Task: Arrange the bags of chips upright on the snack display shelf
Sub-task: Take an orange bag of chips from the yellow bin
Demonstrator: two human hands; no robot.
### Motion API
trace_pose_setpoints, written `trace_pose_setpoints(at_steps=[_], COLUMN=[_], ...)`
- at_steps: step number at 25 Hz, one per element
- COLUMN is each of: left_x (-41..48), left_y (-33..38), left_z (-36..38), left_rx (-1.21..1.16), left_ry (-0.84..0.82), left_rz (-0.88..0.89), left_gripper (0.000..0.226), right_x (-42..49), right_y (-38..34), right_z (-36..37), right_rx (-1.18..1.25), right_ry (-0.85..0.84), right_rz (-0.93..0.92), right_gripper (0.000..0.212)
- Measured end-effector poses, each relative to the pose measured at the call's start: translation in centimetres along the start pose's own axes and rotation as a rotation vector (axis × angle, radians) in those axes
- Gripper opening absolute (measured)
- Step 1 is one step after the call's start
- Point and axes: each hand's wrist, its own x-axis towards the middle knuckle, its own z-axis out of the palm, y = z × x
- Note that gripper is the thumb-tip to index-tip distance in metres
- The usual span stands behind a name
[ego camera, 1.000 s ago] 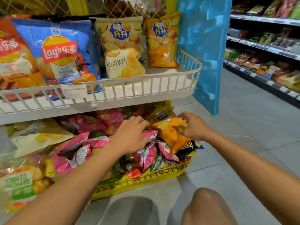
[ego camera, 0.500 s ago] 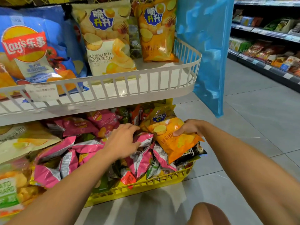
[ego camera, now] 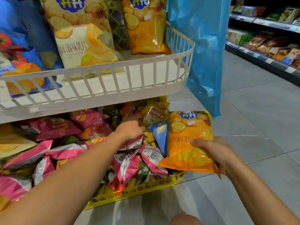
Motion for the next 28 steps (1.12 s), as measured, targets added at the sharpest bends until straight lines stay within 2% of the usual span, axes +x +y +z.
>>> trace_pose_setpoints(at_steps=[2, 4, 6, 10, 13, 15, 18, 21, 24, 26, 28], left_x=[1.4, 2.9, 4.3, 6.5, 7.9, 8.4, 8.4, 8.4, 8.0, 7.8, 7.2], left_y=[0.0, 0.4, 0.9, 1.6, 1.3, 1.2, 1.1, 1.1, 1.4, 1.3, 1.1], left_z=[1.1, 1.6, 1.9, 2.4, 2.5, 2.8, 2.9, 2.6, 1.1, 0.3, -0.3], left_rx=[0.009, 0.019, 0.030, -0.111, -0.229, -0.243, -0.230, -0.237, -0.141, -0.037, 0.046], left_ry=[-0.035, -0.009, 0.008, -0.177, -0.143, -0.161, -0.115, -0.039, 0.023, 0.071, 0.113], left_rz=[-0.040, -0.086, -0.134, -0.139, -0.155, -0.182, -0.202, -0.163, -0.122, -0.092, -0.112], left_gripper=[0.049, 0.050, 0.048, 0.042, 0.042, 0.051, 0.062, 0.047, 0.035, 0.041, 0.045], right_x=[-1.0, -1.9, -2.4, -2.8, -2.9, -3.1, -3.3, -3.3, -3.0, -2.5, -2.1], right_y=[0.4, 1.0, 1.9, 3.9, 5.0, 5.5, 5.8, 5.8, 5.5, 5.3, 5.1], right_z=[0.0, 0.0, 0.0, -0.6, -1.2, -1.6, -1.8, -1.7, -1.5, -1.4, -1.1], right_rx=[0.044, 0.069, 0.080, 0.088, 0.107, 0.118, 0.110, 0.115, 0.115, 0.135, 0.146], right_ry=[-0.023, -0.019, -0.003, 0.067, 0.113, 0.124, 0.125, 0.129, 0.152, 0.167, 0.174], right_rz=[-0.033, -0.051, -0.065, -0.094, -0.101, -0.099, -0.093, -0.098, -0.120, -0.114, -0.099], right_gripper=[0.046, 0.039, 0.044, 0.050, 0.051, 0.055, 0.075, 0.082, 0.067, 0.052, 0.048])
